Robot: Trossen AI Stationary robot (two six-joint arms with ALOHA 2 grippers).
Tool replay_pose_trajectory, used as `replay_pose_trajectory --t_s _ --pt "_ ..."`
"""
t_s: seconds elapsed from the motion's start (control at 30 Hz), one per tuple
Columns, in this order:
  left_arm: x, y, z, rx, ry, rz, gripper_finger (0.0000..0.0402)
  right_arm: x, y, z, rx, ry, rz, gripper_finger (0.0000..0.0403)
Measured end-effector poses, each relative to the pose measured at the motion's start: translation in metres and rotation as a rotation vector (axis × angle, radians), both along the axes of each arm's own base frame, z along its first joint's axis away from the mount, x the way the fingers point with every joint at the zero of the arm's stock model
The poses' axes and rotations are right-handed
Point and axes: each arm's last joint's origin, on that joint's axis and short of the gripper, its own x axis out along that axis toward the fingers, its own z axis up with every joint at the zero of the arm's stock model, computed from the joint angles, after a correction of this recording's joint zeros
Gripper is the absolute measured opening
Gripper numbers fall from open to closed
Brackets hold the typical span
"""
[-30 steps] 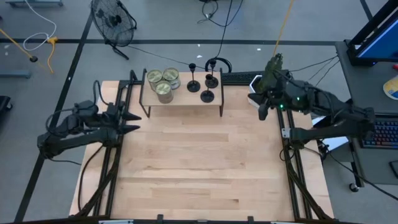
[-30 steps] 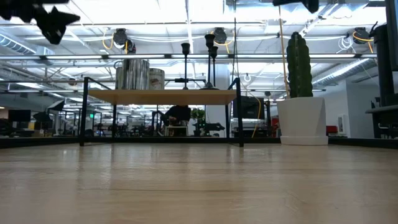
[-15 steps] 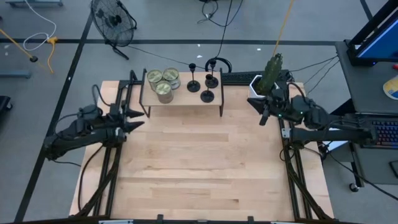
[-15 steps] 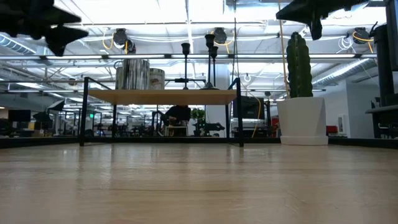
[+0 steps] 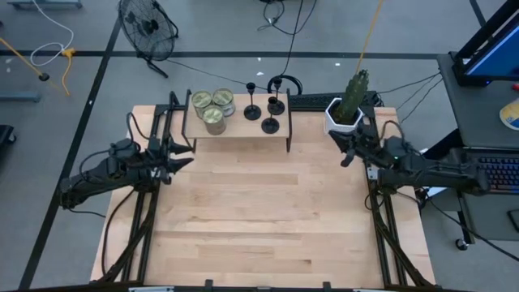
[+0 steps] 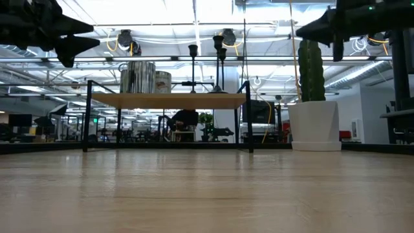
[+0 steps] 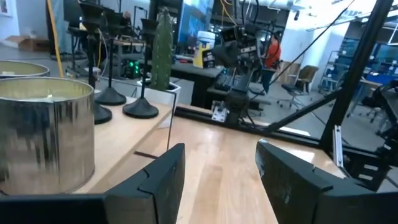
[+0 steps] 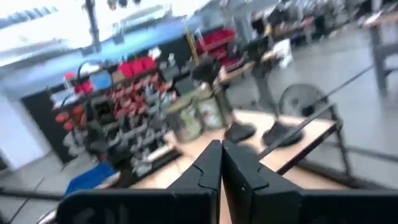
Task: Pick & Place candle stick holders
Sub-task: Return to Home Position
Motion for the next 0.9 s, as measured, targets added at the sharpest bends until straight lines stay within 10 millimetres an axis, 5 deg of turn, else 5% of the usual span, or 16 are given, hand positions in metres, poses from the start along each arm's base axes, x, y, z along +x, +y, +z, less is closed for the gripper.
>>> replay_pose_trajectory --t_s 0.27,0.6,0.9 --pt "0.005 0.003 -0.011 -0.002 0.004 0.042 0.0205 -0.023 0.004 -0.008 -0.076 -0.052 -0.014 0.0006" --pt "0.018 0.007 -0.045 -0.011 -0.040 0.044 0.0205 -0.015 0.003 -0.057 0.055 0.009 0.004 0.0006" --pt "0.019 0.007 -0.052 -0.015 -0.002 0.023 0.0205 -0.015 0.003 -0.066 0.011 0.050 -0.002 0.0006"
